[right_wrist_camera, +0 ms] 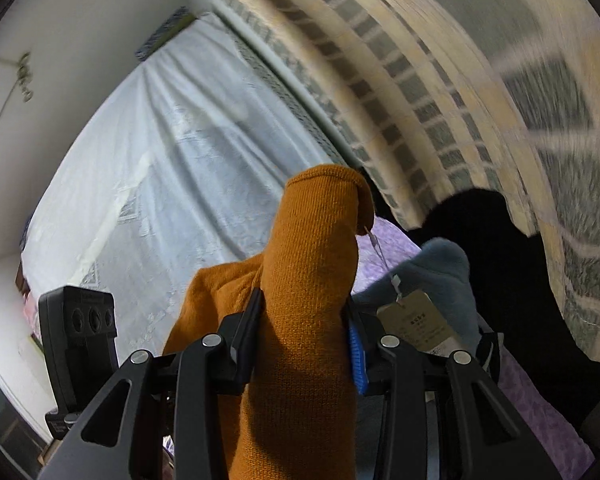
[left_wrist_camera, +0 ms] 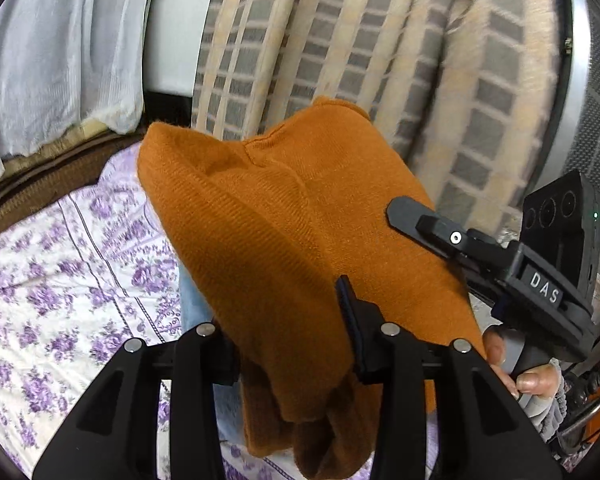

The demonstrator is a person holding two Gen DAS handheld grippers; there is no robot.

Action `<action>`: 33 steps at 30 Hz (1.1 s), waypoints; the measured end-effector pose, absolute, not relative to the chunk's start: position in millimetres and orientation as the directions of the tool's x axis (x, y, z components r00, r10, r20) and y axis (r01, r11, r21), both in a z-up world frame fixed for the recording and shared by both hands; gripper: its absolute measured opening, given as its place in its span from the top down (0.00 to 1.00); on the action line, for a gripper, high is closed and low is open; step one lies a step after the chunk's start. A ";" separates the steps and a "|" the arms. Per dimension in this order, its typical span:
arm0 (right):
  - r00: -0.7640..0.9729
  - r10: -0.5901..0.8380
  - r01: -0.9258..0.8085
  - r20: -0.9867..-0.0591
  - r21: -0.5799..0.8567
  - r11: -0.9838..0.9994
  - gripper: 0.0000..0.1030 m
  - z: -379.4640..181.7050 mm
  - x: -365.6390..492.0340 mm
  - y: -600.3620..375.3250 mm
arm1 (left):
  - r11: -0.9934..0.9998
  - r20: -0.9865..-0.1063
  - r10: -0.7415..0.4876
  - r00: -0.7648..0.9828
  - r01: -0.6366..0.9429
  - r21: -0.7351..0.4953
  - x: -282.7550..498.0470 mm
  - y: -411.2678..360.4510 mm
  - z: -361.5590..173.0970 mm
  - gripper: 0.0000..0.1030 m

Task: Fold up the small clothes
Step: 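Carry the folded cardigan with both tools to the stack of folded clothes, then lower the cardigan onto the stack and open both tools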

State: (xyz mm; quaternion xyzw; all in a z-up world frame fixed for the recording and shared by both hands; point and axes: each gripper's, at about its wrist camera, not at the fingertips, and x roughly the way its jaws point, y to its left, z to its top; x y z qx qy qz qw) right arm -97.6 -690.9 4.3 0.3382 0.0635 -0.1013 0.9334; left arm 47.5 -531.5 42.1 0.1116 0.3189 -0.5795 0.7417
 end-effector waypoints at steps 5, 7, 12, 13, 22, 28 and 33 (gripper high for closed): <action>0.955 -0.150 0.284 -0.255 0.646 0.708 0.65 -30.2 -78.5 -711.3 | 0.339 -0.656 -0.746 0.114 0.913 -0.227 71.0 -548.6 2.8 0.57; 0.939 -0.172 0.331 -0.297 0.649 0.685 0.65 -47.7 -73.5 -719.1 | 0.360 -0.653 -0.745 0.133 0.905 -0.227 79.0 -548.9 -8.6 0.43; 0.928 -0.178 0.362 -0.329 0.672 0.646 0.54 -81.9 -69.8 -730.9 | 0.393 -0.663 -0.734 0.146 0.888 -0.239 92.4 -554.1 -33.0 0.21; 0.928 -0.179 0.361 -0.326 0.674 0.645 0.54 -86.8 -69.8 -731.3 | 0.395 -0.663 -0.736 0.136 0.882 -0.257 95.4 -554.7 -40.8 0.17; 0.914 -0.219 0.397 -0.343 0.637 0.661 0.51 -89.7 -70.4 -724.0 | 0.389 -0.638 -0.766 0.078 0.846 -0.364 108.1 -544.6 -63.7 0.06; 0.873 -0.279 0.477 -0.400 0.578 0.662 0.44 -58.0 -80.1 -712.8 | 0.454 -0.624 -0.759 0.184 0.837 -0.305 92.8 -516.9 -35.8 0.06; 0.833 -0.385 0.545 -0.397 0.475 0.691 0.43 -22.8 -107.0 -673.8 | 0.520 -0.545 -0.742 0.390 0.848 -0.101 58.5 -477.7 -4.4 0.06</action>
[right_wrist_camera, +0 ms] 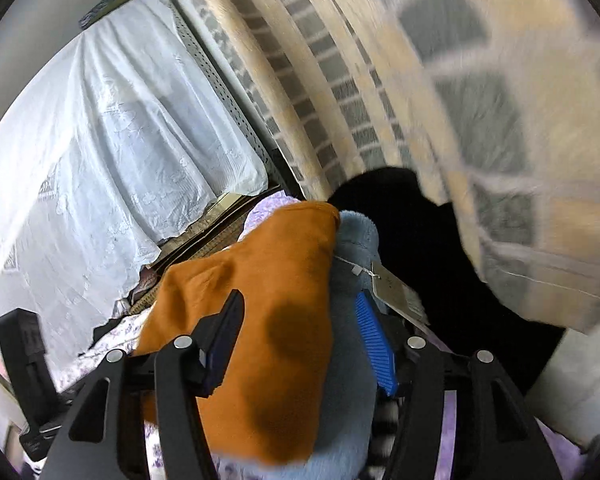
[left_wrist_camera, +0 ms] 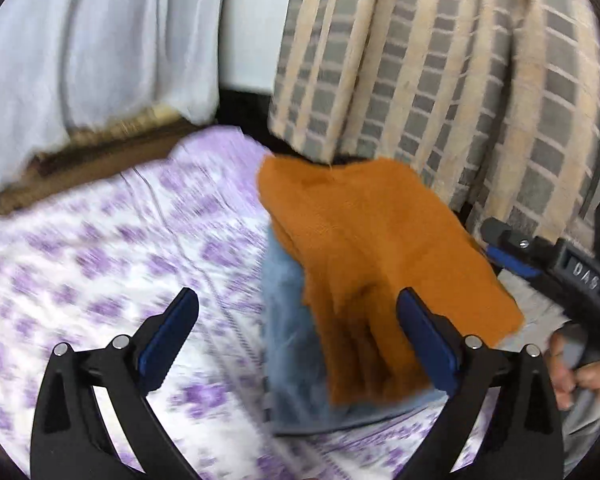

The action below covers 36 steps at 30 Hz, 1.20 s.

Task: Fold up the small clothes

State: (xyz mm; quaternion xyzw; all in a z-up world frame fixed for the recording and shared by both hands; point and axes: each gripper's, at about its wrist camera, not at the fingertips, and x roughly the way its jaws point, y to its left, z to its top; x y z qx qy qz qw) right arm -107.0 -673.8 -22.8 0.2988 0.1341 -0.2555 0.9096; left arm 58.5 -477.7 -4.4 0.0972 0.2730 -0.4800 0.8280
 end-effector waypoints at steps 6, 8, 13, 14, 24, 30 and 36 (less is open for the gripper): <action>0.765 -0.493 0.635 -0.414 0.357 0.685 0.28 -4.6 -141.3 -600.1 | 0.568 -0.468 -0.742 0.479 0.821 -0.060 33.0 -421.6 12.3 0.05; 0.755 -0.511 0.647 -0.411 0.341 0.682 0.24 0.7 -150.2 -577.8 | 0.576 -0.458 -0.743 0.488 0.815 -0.065 25.0 -405.1 16.4 0.05; 0.712 -0.581 0.691 -0.395 0.241 0.682 0.14 20.5 -169.5 -514.9 | 0.546 -0.422 -0.774 0.472 0.835 -0.067 -0.5 -369.8 29.7 0.05; 0.700 -0.602 0.702 -0.385 0.212 0.680 0.13 25.6 -173.5 -501.1 | 0.542 -0.408 -0.781 0.474 0.838 -0.064 -5.8 -360.6 33.4 0.05; 0.689 -0.641 0.709 -0.339 0.133 0.692 0.10 47.4 -202.8 -435.2 | 0.533 -0.342 -0.799 0.495 0.846 -0.020 -43.3 -310.4 50.4 0.05; 0.708 -0.626 0.691 -0.326 0.138 0.710 0.08 50.5 -208.2 -422.3 | 0.542 -0.322 -0.794 0.515 0.841 0.008 -56.9 -297.3 53.1 0.05; 0.717 -0.616 0.682 -0.327 0.148 0.716 0.06 48.6 -208.9 -418.7 | 0.553 -0.328 -0.784 0.527 0.833 0.015 -57.3 -293.0 53.0 0.05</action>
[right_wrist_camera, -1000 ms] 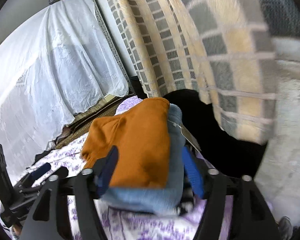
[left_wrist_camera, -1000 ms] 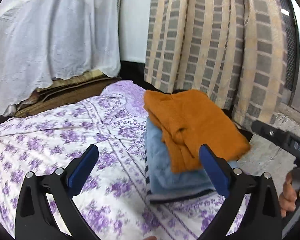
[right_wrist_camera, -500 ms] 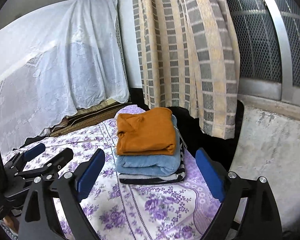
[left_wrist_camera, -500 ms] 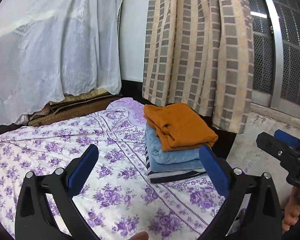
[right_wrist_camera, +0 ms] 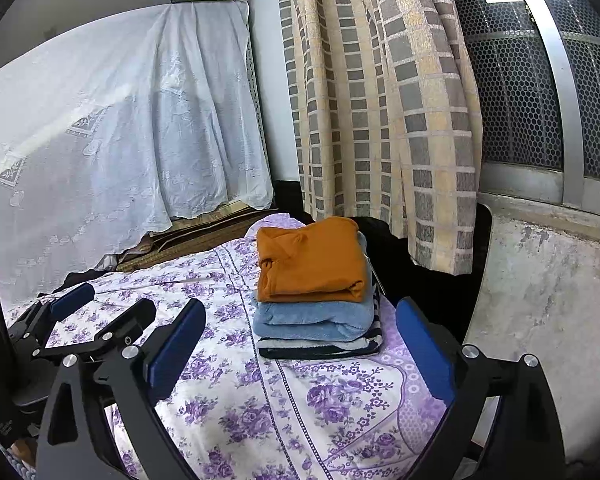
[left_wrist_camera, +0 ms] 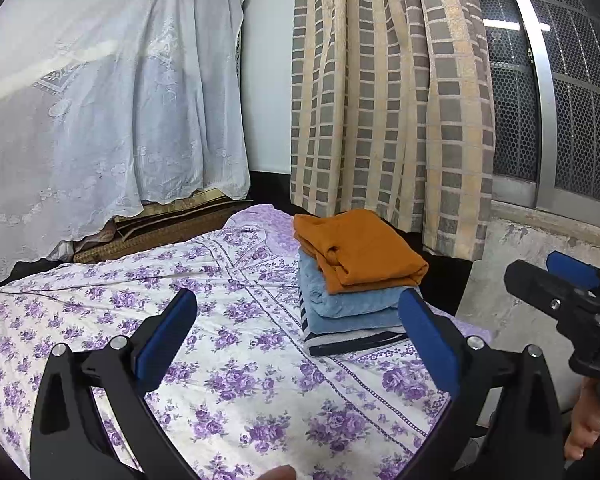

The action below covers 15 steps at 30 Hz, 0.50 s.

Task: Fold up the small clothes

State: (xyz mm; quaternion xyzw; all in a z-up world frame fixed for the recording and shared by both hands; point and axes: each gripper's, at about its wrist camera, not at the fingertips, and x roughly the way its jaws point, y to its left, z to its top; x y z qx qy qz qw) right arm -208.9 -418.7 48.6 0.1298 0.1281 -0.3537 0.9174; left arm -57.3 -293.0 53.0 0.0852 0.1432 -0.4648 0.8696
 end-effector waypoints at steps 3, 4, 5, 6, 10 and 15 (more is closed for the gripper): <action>0.716 -0.617 0.684 -0.326 0.148 0.715 0.04 46.3 -209.0 -413.9 | 0.558 -0.329 -0.781 0.530 0.830 0.013 -56.1 -291.6 53.2 0.05; 0.716 -0.618 0.684 -0.325 0.149 0.714 0.04 45.7 -209.1 -412.6 | 0.558 -0.330 -0.781 0.531 0.829 0.014 -55.8 -291.6 53.4 0.05; 0.721 -0.612 0.679 -0.325 0.155 0.717 0.04 44.4 -208.9 -411.6 | 0.561 -0.330 -0.779 0.533 0.828 0.014 -55.0 -291.3 53.5 0.05; 0.727 -0.605 0.673 -0.326 0.163 0.721 0.04 43.0 -208.9 -410.5 | 0.562 -0.331 -0.778 0.534 0.827 0.014 -54.4 -291.3 53.5 0.05; 0.728 -0.591 0.670 -0.349 0.180 0.720 0.04 33.9 -202.3 -409.6 | 0.567 -0.343 -0.770 0.538 0.823 0.019 -50.7 -294.2 50.4 0.05; 0.688 -0.591 0.702 -0.421 0.182 0.689 0.04 15.5 -187.1 -420.3 | 0.573 -0.381 -0.751 0.539 0.819 0.031 -43.1 -304.6 41.5 0.05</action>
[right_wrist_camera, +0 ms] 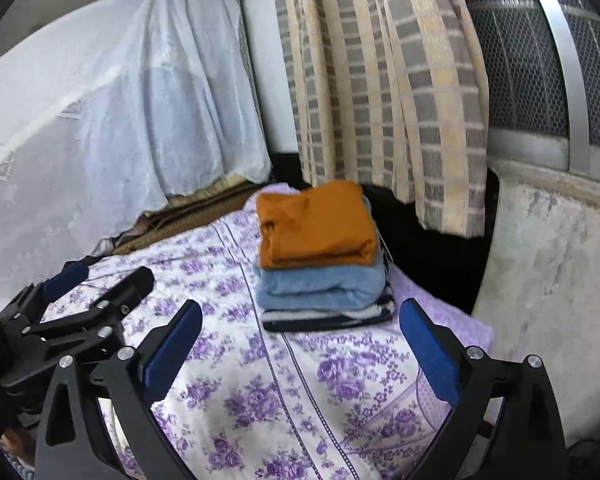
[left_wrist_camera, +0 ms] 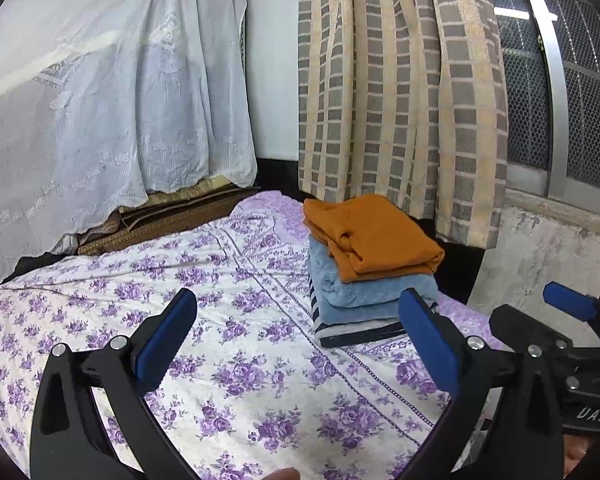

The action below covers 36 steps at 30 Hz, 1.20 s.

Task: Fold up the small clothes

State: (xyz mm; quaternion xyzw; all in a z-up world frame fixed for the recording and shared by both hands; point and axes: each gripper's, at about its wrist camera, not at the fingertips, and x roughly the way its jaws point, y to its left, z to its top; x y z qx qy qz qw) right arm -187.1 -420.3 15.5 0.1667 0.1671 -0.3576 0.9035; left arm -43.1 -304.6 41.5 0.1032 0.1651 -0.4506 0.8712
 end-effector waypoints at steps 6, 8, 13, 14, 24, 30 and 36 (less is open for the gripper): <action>0.703 -0.574 0.694 -0.420 0.227 0.683 0.04 12.9 -193.2 -426.6 | 0.583 -0.414 -0.735 0.537 0.813 0.021 -37.3 -310.0 34.6 0.05; 0.704 -0.578 0.692 -0.413 0.215 0.689 0.04 14.4 -194.6 -424.5 | 0.581 -0.418 -0.734 0.535 0.814 0.023 -38.8 -310.9 33.4 0.05; 0.708 -0.579 0.688 -0.405 0.209 0.695 0.04 16.3 -195.5 -422.2 | 0.581 -0.402 -0.734 0.548 0.813 0.046 -46.6 -310.3 33.5 0.05; 0.709 -0.578 0.687 -0.405 0.211 0.695 0.04 16.4 -195.4 -422.0 | 0.580 -0.398 -0.736 0.548 0.813 0.049 -48.1 -309.4 34.3 0.05; 0.716 -0.582 0.681 -0.386 0.204 0.703 0.04 23.8 -195.9 -417.3 | 0.582 -0.361 -0.749 0.555 0.812 0.041 -53.3 -301.6 41.1 0.04; 0.716 -0.582 0.681 -0.385 0.204 0.703 0.04 24.6 -197.1 -416.8 | 0.584 -0.357 -0.748 0.559 0.810 0.044 -54.5 -301.5 41.5 0.04; 0.715 -0.582 0.682 -0.386 0.203 0.703 0.04 24.8 -196.4 -417.7 | 0.586 -0.357 -0.747 0.560 0.809 0.044 -54.3 -302.3 41.7 0.04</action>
